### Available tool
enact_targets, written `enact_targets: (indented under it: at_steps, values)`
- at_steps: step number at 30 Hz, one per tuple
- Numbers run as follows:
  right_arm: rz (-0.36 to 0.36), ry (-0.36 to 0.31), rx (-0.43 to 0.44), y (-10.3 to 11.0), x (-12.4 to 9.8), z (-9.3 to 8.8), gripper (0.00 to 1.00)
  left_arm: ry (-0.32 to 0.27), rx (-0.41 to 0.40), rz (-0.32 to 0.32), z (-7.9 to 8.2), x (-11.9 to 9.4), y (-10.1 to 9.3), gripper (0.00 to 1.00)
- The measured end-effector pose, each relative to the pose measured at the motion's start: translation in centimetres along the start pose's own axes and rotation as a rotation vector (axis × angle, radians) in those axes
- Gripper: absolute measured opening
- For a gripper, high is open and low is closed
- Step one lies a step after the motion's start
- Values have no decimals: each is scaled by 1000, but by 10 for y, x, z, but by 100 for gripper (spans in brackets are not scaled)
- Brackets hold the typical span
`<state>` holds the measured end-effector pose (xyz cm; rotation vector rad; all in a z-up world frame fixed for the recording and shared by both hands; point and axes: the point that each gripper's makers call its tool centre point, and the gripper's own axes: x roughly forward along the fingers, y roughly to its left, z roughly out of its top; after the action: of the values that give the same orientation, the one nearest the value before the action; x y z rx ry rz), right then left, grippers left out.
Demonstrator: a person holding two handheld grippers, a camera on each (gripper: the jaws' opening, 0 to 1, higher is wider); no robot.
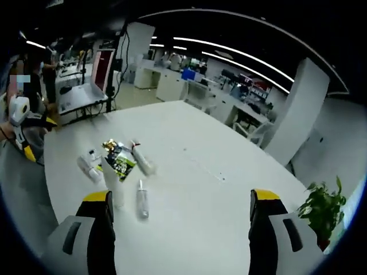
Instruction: Arrange the skincare products in the storage area until every visible bottle or jar stands upright without overlapping.
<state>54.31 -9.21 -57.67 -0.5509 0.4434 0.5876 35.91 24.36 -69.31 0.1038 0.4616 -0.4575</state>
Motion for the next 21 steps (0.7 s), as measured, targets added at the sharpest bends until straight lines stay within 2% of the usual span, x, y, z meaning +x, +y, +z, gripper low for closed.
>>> enact_targets:
  at_steps: [3, 5, 7, 11, 15, 17, 19, 21]
  values:
    - [-17, 21, -54, -22, -3, 8, 98, 8, -8, 4, -6, 0, 9, 90]
    - [-20, 10, -53, -33, -5, 15, 98, 8, -15, -2, -7, 0, 9, 89]
    - [-15, -39, -29, -43, -5, 28, 96, 2, -15, -13, -5, 0, 6, 89]
    - [-45, -46, -62, -62, 0, 50, 94, 9, -11, -8, -5, -1, 5, 89]
    - [-29, -63, -150, -62, -5, 95, 96, 3, -29, -9, -3, -1, 3, 89]
    - [-15, -88, -168, -64, -5, 117, 96, 6, -30, -10, -3, -1, 2, 89]
    - [30, -158, -126, -63, 1, 139, 97, 6, -30, -11, -3, -1, 0, 89]
    - [51, -167, -102, -69, 13, 147, 95, 6, -31, -12, -2, -1, 0, 88]
